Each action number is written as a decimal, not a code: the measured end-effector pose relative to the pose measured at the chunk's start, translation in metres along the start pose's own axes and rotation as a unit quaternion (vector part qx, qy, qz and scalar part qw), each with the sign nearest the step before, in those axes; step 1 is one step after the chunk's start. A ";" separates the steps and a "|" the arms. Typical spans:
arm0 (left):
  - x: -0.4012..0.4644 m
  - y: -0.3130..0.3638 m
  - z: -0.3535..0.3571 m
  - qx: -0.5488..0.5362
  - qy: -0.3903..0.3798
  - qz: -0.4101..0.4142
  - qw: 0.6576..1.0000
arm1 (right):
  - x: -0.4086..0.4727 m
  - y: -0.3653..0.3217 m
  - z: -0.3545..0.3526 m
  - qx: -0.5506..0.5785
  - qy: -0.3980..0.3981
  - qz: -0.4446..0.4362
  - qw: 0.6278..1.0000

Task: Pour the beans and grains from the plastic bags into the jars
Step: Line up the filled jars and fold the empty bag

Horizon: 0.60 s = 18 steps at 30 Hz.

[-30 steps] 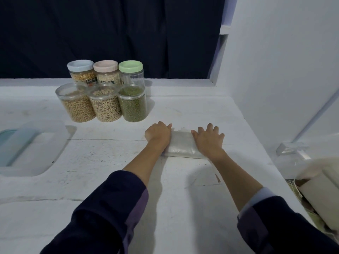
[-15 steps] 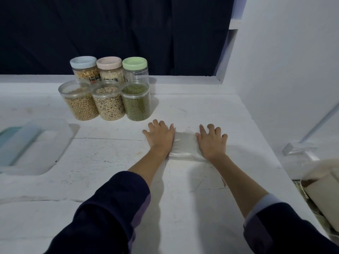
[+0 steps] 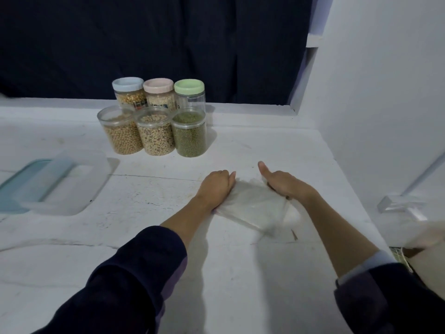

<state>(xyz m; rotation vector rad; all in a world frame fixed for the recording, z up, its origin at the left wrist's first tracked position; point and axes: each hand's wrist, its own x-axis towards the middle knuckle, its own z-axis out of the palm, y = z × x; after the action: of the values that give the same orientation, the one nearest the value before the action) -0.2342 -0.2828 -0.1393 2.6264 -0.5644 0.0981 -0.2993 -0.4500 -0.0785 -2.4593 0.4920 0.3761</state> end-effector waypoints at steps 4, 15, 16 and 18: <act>-0.013 -0.002 -0.009 -0.027 -0.003 0.067 0.997 | -0.010 -0.021 0.002 0.027 -0.149 -0.001 0.988; -0.021 -0.044 -0.053 -0.116 0.038 0.010 0.992 | -0.008 -0.073 0.029 0.044 -0.125 -0.108 0.985; -0.019 -0.054 -0.064 -0.162 0.053 -0.019 0.985 | -0.012 -0.083 0.033 0.083 -0.111 -0.125 0.982; -0.019 -0.076 -0.096 -0.311 0.100 -0.090 0.941 | -0.016 -0.108 0.046 0.159 -0.086 -0.151 0.972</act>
<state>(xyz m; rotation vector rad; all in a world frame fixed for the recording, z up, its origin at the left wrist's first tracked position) -0.2185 -0.1713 -0.0877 2.0065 -0.2279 0.1061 -0.2748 -0.3371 -0.0543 -2.1225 0.0900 0.3496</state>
